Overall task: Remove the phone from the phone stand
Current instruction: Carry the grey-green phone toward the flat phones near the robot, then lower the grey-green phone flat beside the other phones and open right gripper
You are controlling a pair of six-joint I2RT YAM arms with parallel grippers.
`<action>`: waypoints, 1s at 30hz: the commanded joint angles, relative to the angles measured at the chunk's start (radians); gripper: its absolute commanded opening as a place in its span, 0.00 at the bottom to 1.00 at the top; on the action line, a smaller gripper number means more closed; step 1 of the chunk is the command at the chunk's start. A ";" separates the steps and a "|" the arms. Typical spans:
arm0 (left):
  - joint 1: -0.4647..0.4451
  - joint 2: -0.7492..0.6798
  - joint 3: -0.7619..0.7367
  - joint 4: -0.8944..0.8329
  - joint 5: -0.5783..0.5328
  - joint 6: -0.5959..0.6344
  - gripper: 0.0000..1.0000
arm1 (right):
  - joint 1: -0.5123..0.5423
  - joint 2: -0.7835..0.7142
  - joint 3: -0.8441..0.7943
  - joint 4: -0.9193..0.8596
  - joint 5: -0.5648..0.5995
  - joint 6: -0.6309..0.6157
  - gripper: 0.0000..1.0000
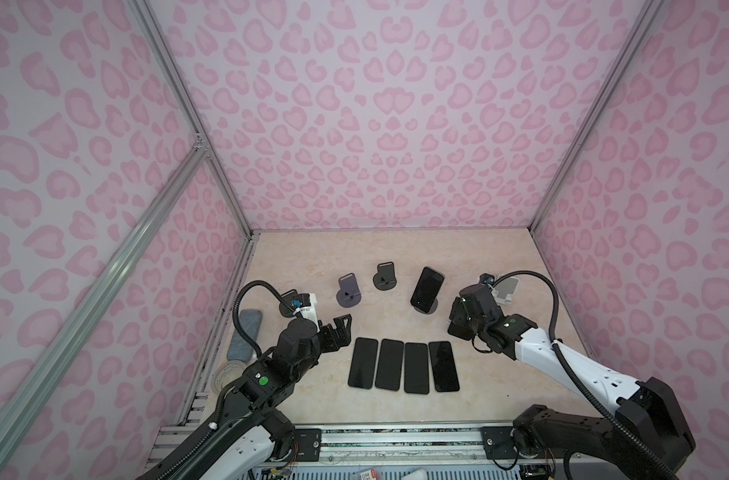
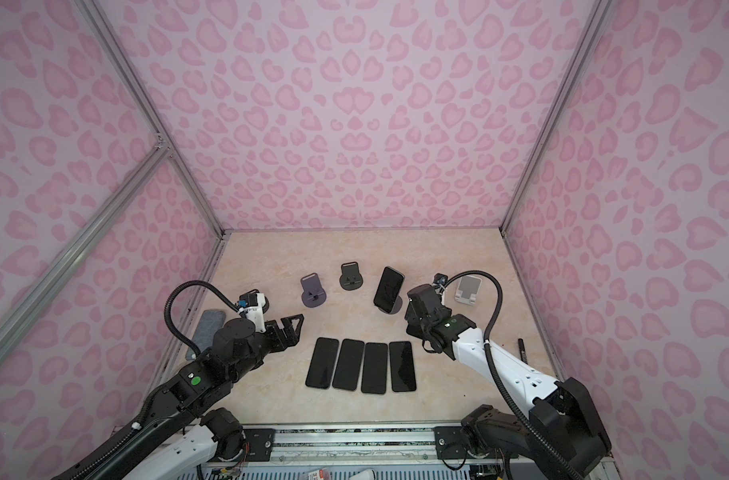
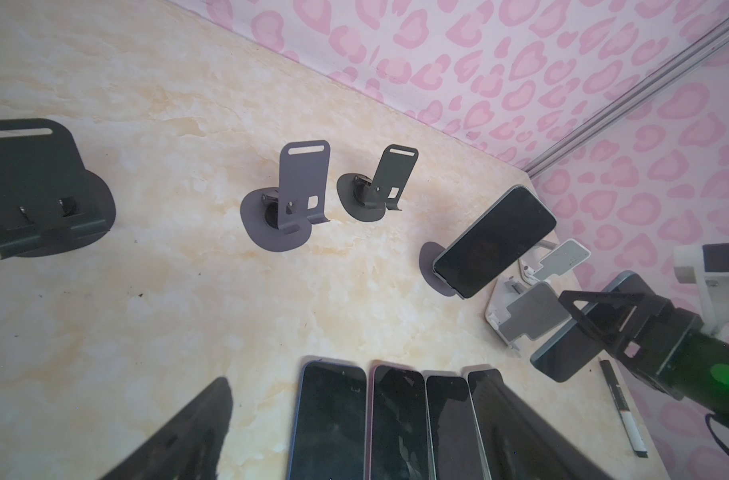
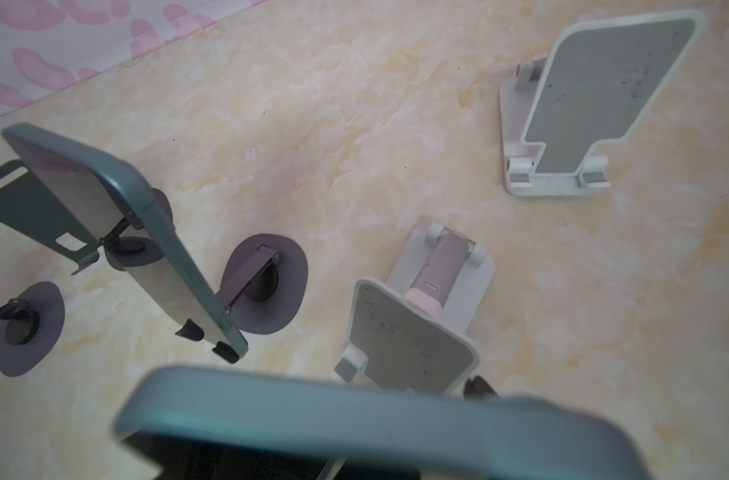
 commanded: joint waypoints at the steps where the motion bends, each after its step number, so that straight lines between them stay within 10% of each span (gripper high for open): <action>1: 0.001 -0.011 -0.013 0.013 -0.019 -0.012 0.95 | 0.034 0.009 0.046 -0.035 0.044 0.013 0.59; 30: 0.001 -0.367 0.005 -0.208 -0.247 -0.074 0.98 | 0.464 0.475 0.525 0.028 0.020 0.120 0.57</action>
